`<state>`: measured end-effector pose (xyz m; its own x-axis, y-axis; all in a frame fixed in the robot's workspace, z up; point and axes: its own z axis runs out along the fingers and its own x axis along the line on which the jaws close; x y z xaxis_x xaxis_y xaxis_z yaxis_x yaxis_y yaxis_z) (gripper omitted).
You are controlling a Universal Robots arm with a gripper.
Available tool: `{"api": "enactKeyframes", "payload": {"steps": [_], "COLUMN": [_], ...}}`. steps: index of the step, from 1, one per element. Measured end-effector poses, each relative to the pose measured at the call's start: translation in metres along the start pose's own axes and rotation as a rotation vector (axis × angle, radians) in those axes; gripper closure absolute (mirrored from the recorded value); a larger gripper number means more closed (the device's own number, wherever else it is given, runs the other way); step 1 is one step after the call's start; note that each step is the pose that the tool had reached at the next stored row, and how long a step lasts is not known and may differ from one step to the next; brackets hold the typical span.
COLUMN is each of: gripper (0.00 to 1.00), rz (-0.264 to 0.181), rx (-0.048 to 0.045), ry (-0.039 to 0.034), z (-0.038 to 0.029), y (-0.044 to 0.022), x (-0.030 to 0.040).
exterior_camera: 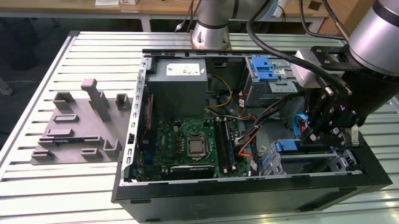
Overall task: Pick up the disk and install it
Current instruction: 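Insert the first disk wire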
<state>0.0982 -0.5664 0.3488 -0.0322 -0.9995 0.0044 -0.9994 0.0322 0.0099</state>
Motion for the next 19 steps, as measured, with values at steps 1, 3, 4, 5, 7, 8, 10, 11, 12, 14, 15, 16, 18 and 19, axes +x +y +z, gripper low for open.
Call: {"api": "enactKeyframes", "payload": {"steps": [1,3,4,5,7,8,10,11,12,14,15,16,18,19], "gripper": [0.89,0.89,0.89,0.89,0.89,0.89,0.89,0.89,0.89,0.89,0.89,0.89,0.89,0.89], "rz": [0.000,0.000,0.000,0.000,0.000,0.000,0.000,0.000,0.000,0.000,0.000,0.000,0.001,0.002], "rx": [0.0000,-0.0001,-0.0001,-0.0001,-0.0001,-0.0001,-0.0001,-0.0001,0.0000,0.0019,0.0036,0.0061,0.0140,0.0187], "ry": [0.0000,-0.0001,0.0001,0.0000,0.0000,-0.0001,-0.0001,-0.0001,0.0000,-0.0003,-0.0005,-0.0008,-0.0034,-0.0059], "z": [0.0000,0.0000,-0.0001,-0.0002,-0.0016,-0.0031,-0.0059,-0.0070,-0.0082,-0.0084,-0.0085,-0.0086,-0.0086,-0.0086], "y": [-0.0031,-0.0086,-0.0101,-0.0108,-0.0109,-0.0109,-0.0111,-0.0111,-0.0115,-0.0124,-0.0129,-0.0133,-0.0141,-0.0146], "x": [-0.0001,-0.0004,-0.0005,-0.0006,-0.0005,-0.0005,-0.0006,-0.0007,-0.0008,-0.0009,-0.0009,-0.0009,-0.0009,-0.0009]}}
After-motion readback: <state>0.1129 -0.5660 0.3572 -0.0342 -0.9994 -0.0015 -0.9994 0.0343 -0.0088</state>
